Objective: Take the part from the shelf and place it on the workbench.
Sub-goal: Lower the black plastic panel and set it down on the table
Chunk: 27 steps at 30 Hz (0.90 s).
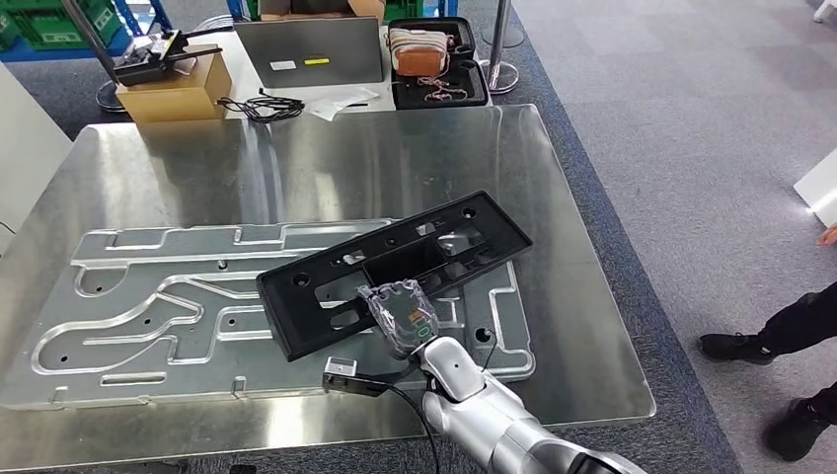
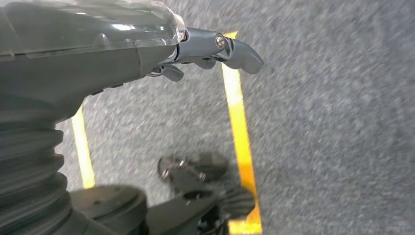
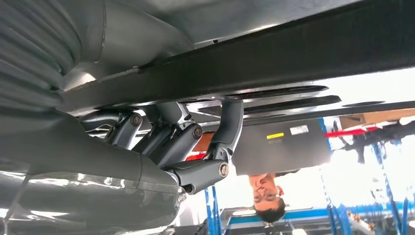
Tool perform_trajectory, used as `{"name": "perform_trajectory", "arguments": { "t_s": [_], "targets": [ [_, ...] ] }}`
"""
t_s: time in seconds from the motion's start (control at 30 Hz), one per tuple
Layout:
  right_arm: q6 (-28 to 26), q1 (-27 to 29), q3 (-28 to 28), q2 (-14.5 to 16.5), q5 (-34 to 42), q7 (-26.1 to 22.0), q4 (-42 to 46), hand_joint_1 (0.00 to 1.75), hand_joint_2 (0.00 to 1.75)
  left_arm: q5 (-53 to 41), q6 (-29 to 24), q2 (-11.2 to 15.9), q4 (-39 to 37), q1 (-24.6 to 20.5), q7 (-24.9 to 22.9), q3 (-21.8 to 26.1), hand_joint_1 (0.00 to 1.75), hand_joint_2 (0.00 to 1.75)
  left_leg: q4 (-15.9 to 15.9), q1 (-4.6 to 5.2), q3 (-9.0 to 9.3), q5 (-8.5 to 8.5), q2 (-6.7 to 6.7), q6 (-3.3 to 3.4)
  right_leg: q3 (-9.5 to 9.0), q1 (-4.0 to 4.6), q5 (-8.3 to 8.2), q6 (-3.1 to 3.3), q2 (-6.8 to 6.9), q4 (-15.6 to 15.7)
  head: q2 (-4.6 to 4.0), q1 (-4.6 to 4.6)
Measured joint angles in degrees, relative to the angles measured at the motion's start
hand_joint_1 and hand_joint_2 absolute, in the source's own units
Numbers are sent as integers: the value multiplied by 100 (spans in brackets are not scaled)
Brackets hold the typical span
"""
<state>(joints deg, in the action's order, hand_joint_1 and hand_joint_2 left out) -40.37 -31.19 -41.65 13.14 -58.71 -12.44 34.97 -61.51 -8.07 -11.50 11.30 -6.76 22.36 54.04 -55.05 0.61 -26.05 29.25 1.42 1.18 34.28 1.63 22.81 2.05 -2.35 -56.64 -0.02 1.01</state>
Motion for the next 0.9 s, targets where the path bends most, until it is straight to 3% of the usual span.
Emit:
{"name": "perform_trajectory", "arguments": {
  "t_s": [0.43, 0.57, 0.7, 0.83, 0.9],
  "targets": [
    [-18, 435, 517, 106, -237, -547, 122, 175, 175, -219, -599, 4, 0, -48, 306, -216, 0, 175, 20, -4, 126, 59, -42, 6, -106, 12, 56, 8, -42, 0, 0, 0],
    [-18, 501, 554, 122, -255, -578, 138, 0, 0, -249, -630, 9, 0, -49, 303, -258, 0, 175, 29, -4, 151, 71, -44, 5, -125, 16, 70, 14, -43, 0, 0, 0],
    [-18, 612, 623, 160, -273, -617, 161, 0, 0, -278, -701, 19, 0, -47, 222, -267, 0, 175, 34, -4, 156, 75, -47, 7, -128, 17, 77, 19, -43, 1, 0, 0],
    [-18, 665, 705, 210, -282, -620, 202, 0, 0, -244, -707, 41, 0, -47, 154, -267, 0, 0, 39, -4, 160, 80, -48, 6, -128, 17, 78, 21, -44, 1, 0, 0],
    [-18, 690, 735, 225, -296, -612, 220, 0, 0, -237, -675, 49, 1, -46, 111, -266, 0, 0, 42, -4, 161, 80, -49, 6, -128, 17, 78, 21, -45, 1, 0, 0]
  ]
}}
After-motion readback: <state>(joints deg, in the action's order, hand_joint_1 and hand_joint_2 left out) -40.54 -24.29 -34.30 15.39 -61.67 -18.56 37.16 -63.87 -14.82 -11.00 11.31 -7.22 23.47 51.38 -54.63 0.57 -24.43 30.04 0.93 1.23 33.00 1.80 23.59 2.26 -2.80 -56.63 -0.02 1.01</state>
